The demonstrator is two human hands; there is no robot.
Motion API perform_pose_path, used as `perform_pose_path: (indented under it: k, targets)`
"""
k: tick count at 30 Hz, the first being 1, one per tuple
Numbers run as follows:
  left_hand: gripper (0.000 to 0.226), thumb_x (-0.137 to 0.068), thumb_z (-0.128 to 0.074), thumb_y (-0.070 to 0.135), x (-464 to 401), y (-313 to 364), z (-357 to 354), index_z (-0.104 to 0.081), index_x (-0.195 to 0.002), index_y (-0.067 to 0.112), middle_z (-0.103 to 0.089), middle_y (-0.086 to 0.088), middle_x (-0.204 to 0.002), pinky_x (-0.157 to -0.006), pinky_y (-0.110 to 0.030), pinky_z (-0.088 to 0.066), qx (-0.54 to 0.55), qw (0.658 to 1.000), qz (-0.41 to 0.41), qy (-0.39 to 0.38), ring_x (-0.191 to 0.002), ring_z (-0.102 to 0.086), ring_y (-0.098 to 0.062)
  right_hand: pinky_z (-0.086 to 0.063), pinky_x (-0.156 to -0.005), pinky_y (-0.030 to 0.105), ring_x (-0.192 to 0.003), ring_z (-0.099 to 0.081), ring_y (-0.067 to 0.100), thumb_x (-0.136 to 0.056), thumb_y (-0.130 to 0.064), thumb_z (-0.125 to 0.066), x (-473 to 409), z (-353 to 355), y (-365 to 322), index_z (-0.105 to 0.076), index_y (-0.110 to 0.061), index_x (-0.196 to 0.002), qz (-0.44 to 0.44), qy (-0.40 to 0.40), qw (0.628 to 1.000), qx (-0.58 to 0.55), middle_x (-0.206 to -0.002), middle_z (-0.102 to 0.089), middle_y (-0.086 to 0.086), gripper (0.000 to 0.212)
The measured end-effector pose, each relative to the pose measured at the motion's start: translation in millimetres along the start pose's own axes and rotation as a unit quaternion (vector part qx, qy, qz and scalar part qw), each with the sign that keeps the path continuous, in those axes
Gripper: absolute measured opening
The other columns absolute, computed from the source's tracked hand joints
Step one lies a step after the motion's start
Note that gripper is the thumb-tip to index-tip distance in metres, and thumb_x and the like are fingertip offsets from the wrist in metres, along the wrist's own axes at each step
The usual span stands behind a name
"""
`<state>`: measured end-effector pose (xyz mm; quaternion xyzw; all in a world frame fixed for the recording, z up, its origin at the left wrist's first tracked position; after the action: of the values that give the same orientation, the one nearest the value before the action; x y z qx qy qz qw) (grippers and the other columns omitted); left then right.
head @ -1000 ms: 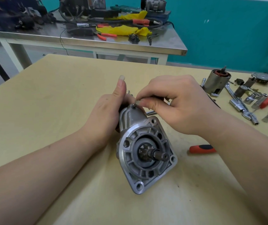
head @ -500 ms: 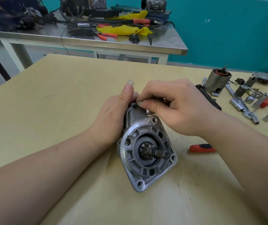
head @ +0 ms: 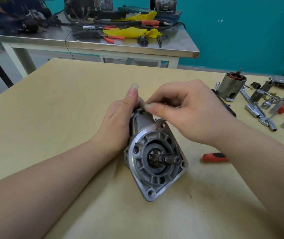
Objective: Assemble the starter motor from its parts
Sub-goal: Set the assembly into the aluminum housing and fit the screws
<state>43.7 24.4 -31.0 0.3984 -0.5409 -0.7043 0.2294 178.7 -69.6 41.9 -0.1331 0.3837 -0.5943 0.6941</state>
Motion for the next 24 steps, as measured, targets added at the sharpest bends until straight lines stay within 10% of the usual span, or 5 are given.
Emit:
perform_pose_path:
  k: [5, 11, 24]
  targets:
    - [0.085, -0.094, -0.042, 0.088, -7, -5, -2, -0.074, -0.075, 0.011, -0.066, -0.017, -0.071, -0.072, -0.041, -0.045, 0.06, 0.994, 0.039, -0.086, -0.067, -0.059, -0.027, -0.044, -0.072, 0.021, -0.08, -0.063, 0.01, -0.094, -0.019, -0.076, -2, 13, -13, -0.082, -0.018, -0.097, 0.114, -0.02, 0.988, 0.098, -0.084, -0.07, -0.003, 0.006]
    - [0.084, -0.083, -0.053, 0.094, -7, -11, -3, -0.076, -0.079, 0.013, -0.061, -0.027, -0.081, -0.075, -0.049, -0.041, 0.116, 0.984, 0.074, -0.113, -0.073, -0.054, -0.035, -0.051, -0.075, 0.041, -0.085, -0.066, 0.019, -0.095, -0.016, -0.075, -1, 11, -9, -0.083, -0.015, -0.098, 0.141, -0.041, 0.982, 0.118, -0.089, -0.07, 0.002, 0.008]
    - [0.081, -0.081, -0.056, 0.093, -3, -4, -8, -0.076, -0.078, 0.014, -0.06, -0.026, -0.079, -0.069, -0.043, -0.044, 0.144, 0.977, 0.091, -0.127, -0.072, -0.052, -0.036, -0.05, -0.074, 0.039, -0.082, -0.066, 0.023, -0.095, -0.014, -0.075, -2, 11, -10, -0.083, -0.015, -0.099, 0.174, -0.028, 0.975, 0.135, -0.089, -0.07, 0.005, 0.009]
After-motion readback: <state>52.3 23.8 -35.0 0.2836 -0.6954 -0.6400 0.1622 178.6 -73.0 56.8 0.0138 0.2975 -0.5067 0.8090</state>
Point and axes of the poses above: each hand's wrist, its own x-axis away from the middle knuckle, its own z-axis out of the back of the hand, y = z × x, the point moved 4 cm from there along -x, towards the middle knuckle
